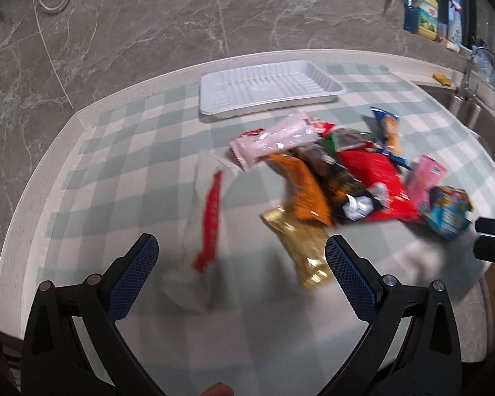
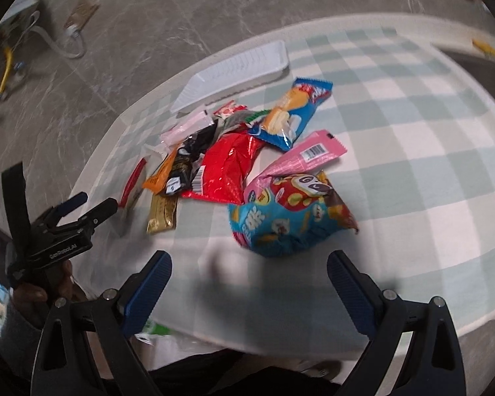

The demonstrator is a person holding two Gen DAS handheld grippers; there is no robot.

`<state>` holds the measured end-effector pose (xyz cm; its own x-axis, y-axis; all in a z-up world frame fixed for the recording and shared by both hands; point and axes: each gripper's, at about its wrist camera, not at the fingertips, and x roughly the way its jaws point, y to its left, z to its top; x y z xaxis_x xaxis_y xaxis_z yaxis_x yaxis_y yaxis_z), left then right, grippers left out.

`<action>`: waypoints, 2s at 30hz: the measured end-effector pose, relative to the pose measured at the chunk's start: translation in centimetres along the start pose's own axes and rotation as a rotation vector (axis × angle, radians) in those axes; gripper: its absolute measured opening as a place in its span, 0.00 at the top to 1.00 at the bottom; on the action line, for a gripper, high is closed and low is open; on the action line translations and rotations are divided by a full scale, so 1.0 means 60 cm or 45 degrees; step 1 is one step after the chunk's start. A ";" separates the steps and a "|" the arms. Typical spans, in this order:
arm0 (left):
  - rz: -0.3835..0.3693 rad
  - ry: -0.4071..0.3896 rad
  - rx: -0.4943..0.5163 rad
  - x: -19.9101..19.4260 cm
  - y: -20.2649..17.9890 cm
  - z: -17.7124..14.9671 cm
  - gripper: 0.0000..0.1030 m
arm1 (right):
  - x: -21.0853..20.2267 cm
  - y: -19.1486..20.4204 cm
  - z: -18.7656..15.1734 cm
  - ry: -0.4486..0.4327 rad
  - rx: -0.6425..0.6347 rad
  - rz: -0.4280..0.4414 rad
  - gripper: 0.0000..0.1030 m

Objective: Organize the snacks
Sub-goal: 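Grasp the white-red long packet with left tool while right tool grasps the panda chip bag, then carry the panda chip bag with right tool into the white tray while left tool carries its packet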

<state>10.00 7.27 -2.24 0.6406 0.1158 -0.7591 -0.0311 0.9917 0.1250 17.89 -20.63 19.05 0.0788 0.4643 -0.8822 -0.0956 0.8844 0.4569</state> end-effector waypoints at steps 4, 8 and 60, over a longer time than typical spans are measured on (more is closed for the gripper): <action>-0.006 0.043 -0.004 0.054 0.030 0.028 0.00 | 0.033 -0.016 0.020 0.050 0.139 0.041 0.08; -0.024 0.103 0.000 0.112 0.055 0.047 0.00 | 0.063 -0.034 0.031 0.102 0.276 0.072 0.10; -0.411 0.270 -0.205 0.206 0.164 0.047 0.84 | 0.039 -0.165 0.020 0.092 0.970 0.372 0.61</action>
<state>19.75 18.30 -8.58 0.4653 -0.2101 -0.8598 0.0151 0.9732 -0.2297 20.24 -28.23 12.57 0.0883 0.6997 -0.7090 0.5998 0.5309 0.5987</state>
